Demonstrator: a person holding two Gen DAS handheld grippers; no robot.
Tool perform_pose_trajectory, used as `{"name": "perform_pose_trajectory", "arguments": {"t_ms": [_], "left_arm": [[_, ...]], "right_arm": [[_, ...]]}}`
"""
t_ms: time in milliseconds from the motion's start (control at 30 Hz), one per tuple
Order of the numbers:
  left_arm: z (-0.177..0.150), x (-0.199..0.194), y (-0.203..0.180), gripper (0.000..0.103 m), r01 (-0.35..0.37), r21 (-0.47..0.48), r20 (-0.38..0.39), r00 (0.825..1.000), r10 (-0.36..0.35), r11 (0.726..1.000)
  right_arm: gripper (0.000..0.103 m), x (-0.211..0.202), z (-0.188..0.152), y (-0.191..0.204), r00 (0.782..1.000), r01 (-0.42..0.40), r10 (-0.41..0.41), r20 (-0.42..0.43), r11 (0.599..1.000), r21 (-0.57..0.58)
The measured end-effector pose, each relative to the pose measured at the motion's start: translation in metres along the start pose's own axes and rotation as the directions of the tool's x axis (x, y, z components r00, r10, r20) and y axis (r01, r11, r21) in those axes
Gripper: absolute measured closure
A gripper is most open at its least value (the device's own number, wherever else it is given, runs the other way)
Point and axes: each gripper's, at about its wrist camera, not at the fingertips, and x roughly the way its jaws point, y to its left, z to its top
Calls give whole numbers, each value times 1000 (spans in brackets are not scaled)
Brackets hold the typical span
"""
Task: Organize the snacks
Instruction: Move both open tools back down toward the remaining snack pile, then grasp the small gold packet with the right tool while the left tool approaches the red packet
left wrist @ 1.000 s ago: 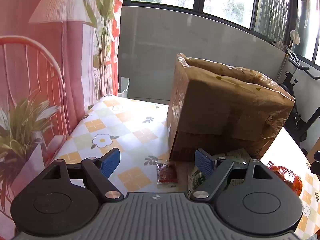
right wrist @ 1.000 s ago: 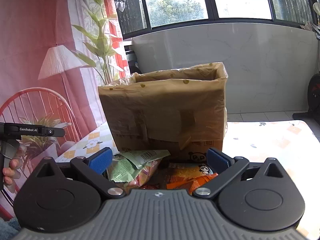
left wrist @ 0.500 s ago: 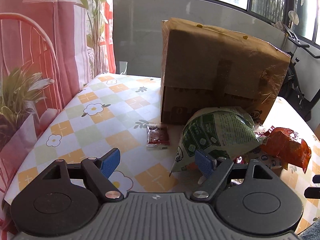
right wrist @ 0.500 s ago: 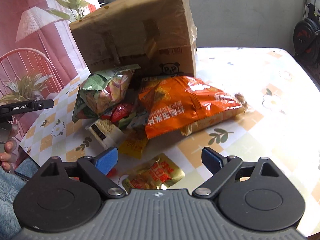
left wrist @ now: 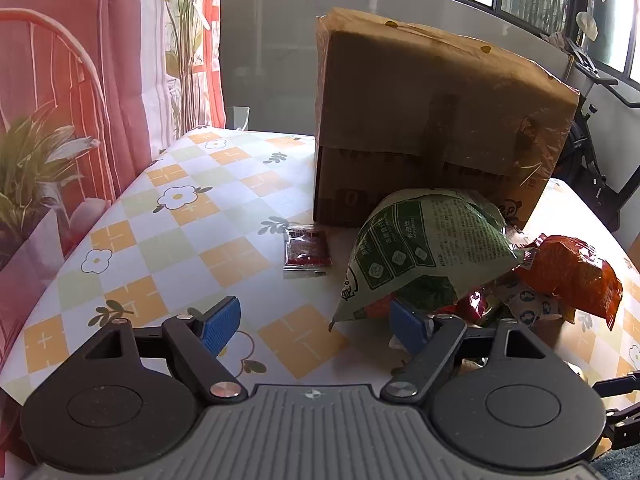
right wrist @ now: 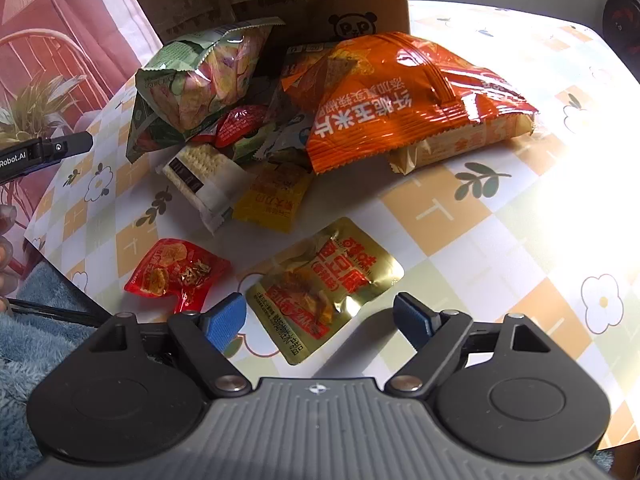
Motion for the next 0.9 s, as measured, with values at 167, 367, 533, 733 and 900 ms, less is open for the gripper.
{"name": "perform_pose_trajectory", "arguments": {"t_ms": [167,367,533,733,900], "left_arm": [[-1,2,1,19,2,-3,-9,1000,-2,1000],[-3,3,2,19,3,-9,-13,1000,-3,1000],[-3,3,2,19,6,-11,-10,1000,-6,1000],[-5,2,1,20,4,-8,-1,1000,-4,1000],[-5,1,1,20,-1,-6,2,1000,1,1000]], "right_arm": [[19,6,4,9,1000,9,-9,-6,999,-43],[19,17,12,18,1000,9,-6,25,994,-112],[19,22,11,28,998,43,-35,43,982,-185],[21,26,9,36,994,93,-80,70,972,-216],[28,28,9,37,991,119,-98,91,959,-258]]}}
